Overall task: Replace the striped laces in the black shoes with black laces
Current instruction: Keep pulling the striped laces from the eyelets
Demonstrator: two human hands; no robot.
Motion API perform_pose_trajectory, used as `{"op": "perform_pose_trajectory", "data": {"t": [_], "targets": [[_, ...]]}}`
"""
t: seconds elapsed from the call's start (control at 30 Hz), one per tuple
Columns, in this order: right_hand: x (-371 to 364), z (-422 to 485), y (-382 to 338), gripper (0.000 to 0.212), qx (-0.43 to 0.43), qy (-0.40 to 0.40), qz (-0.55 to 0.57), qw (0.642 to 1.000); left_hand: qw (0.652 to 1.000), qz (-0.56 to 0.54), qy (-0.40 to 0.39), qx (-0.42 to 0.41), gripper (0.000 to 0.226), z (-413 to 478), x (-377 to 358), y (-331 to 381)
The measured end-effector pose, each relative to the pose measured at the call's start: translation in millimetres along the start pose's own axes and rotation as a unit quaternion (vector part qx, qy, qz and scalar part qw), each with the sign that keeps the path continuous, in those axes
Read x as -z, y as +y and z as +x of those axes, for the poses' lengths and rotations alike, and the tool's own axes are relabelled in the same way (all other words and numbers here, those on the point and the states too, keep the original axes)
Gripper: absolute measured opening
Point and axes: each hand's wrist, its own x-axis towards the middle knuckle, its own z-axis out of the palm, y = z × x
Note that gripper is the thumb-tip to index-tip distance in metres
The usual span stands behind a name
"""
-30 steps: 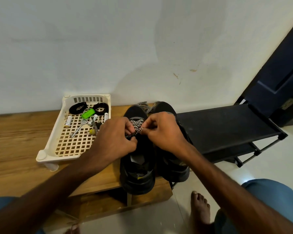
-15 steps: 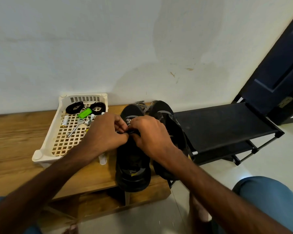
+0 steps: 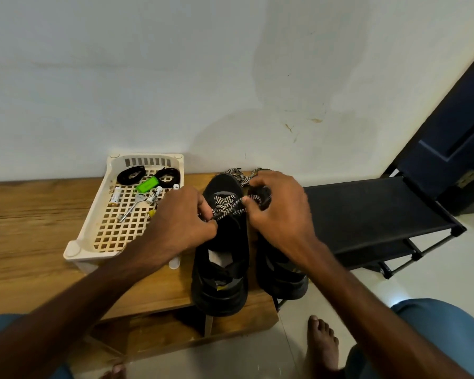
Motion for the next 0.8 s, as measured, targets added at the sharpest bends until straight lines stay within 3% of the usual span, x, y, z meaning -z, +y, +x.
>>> {"op": "perform_pose_trajectory", "data": {"t": [0.07, 0.2, 0.3, 0.37, 0.47, 0.53, 0.57, 0.67, 0.8], "targets": [[-13, -5, -9, 0.04, 0.067, -0.093, -0.062, 0.991, 1.0, 0.003, -0.001, -0.004, 0.011, 0, -1, 0], [-26, -8, -23, 0.026, 0.128, -0.139, -0.141, 0.972, 1.0, 0.003, -0.009, -0.002, 0.009, 2, 1, 0], [-18, 0, -17, 0.016, 0.117, -0.132, -0.1, 0.979, 1.0, -0.001, -0.007, -0.002, 0.01, 2, 0, -1], [-6, 4, -11, 0.009, 0.055, -0.142, -0.005, 0.988, 1.0, 0.001, -0.006, -0.004, 0.018, 1, -1, -1], [25, 14, 5, 0.012, -0.072, -0.028, 0.141, 0.987, 1.0, 0.009, 0.003, -0.003, 0.021, 2, 0, -2], [48, 22, 23, 0.007, -0.124, 0.083, 0.105, 0.983, 1.0, 0.014, 0.011, -0.002, 0.018, 2, 2, -2], [57, 23, 30, 0.007, -0.131, 0.098, 0.064, 0.984, 1.0, 0.013, 0.012, -0.002, 0.017, 2, 1, -1], [54, 15, 32, 0.018, -0.089, 0.02, 0.014, 0.996, 1.0, 0.014, 0.011, 0.005, 0.012, -1, -2, 1], [25, 0, 1, 0.062, 0.024, -0.06, -0.054, 0.996, 0.996, 0.038, 0.057, -0.052, 0.03, -7, -11, 2]]}}
